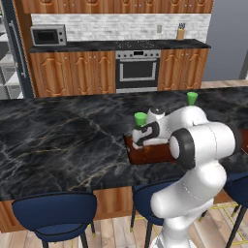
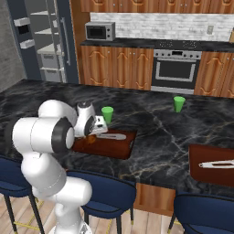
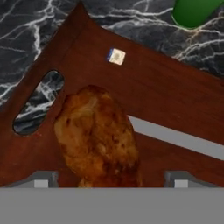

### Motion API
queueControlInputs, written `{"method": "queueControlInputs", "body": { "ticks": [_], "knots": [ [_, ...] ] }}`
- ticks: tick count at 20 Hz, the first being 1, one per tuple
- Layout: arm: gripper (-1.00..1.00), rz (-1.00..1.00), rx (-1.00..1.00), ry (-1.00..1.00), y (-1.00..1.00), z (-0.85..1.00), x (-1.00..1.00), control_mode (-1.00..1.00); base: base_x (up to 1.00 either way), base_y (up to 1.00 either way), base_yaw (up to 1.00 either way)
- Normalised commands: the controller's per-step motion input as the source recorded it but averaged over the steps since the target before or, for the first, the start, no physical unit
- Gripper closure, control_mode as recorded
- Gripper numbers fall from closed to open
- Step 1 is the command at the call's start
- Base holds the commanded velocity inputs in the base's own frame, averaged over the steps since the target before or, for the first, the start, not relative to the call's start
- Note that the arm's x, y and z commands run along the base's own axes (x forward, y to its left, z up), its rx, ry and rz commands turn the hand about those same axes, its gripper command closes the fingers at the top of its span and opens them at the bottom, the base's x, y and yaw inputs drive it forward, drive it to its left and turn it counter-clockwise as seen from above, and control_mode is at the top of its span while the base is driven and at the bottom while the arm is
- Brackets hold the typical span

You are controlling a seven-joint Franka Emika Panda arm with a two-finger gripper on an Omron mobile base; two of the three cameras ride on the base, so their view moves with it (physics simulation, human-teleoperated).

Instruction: Gather the cucumber and carrot from the fridge and place them on a tray on the dining counter. Then gather the chicken drumstick and fish from the fridge and place them on the other tray.

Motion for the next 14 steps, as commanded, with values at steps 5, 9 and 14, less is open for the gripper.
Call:
{"method": "queueControlInputs", "body": {
  "ticks": [5, 9, 14],
  "knots": [
    [-1.0, -0.07, 0.0, 0.0, 0.0, 0.38, -0.29, -1.0, 0.0, 0.0, 0.0],
    [-1.0, -0.07, 0.0, -0.05, 0.0, 0.54, -0.4, -1.0, 0.0, 0.0, 0.0],
    [-1.0, -0.08, 0.05, -0.04, 0.0, 0.61, -0.66, -1.0, 0.0, 0.0, 0.0]
  ]
}}
